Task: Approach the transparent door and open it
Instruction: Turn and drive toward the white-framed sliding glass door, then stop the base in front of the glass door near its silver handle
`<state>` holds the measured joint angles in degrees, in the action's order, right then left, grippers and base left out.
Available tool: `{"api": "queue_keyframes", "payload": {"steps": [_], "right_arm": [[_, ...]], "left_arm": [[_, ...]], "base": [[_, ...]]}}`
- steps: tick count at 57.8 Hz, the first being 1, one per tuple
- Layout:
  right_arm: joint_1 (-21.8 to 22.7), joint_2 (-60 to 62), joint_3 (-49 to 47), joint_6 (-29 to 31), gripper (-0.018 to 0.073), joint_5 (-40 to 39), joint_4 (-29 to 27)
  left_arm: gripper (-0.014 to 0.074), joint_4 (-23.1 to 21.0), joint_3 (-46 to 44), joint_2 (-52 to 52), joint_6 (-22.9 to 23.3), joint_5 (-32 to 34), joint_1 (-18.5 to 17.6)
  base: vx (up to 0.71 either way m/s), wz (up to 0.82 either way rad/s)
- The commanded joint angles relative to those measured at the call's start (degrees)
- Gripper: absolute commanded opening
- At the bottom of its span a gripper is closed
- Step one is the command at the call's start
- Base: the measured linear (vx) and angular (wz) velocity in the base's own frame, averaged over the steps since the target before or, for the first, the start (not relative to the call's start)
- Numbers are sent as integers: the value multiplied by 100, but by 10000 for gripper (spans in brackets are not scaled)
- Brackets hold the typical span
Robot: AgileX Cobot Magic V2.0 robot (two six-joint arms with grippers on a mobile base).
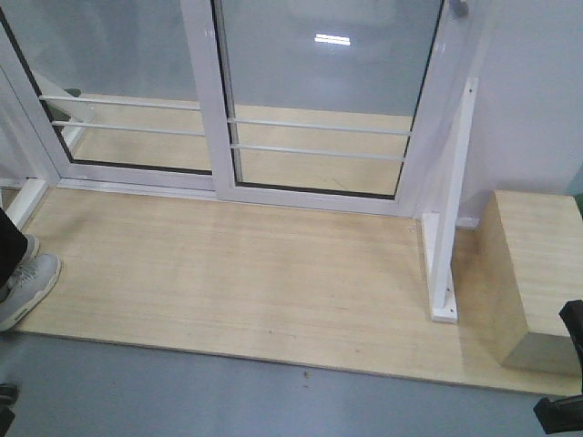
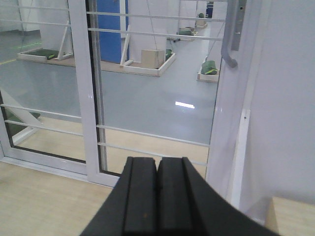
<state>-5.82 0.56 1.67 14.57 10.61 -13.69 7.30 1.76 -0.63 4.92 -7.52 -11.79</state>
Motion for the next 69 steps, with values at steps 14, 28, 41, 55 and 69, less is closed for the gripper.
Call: {"api": "queue_keyframes", "payload": {"steps": [14, 28, 41, 55, 69], "right_arm": [[19, 90, 28, 51, -5, -448, -26], [19, 90, 28, 51, -5, -448, -26], [19, 90, 28, 51, -5, -448, -26], [19, 90, 28, 51, -5, -448, -26], [19, 90, 28, 51, -5, -448, -26]], "left_arm": [[3, -12, 48, -84, 41, 472, -23], [3, -12, 48, -84, 41, 472, -23], [3, -12, 48, -84, 41, 472, -23], [3, -12, 48, -84, 41, 472, -23], [3, -12, 48, -84, 41, 472, -23]], "base": [[51, 17], [48, -8], [43, -25], [39, -26], [29, -10]]}}
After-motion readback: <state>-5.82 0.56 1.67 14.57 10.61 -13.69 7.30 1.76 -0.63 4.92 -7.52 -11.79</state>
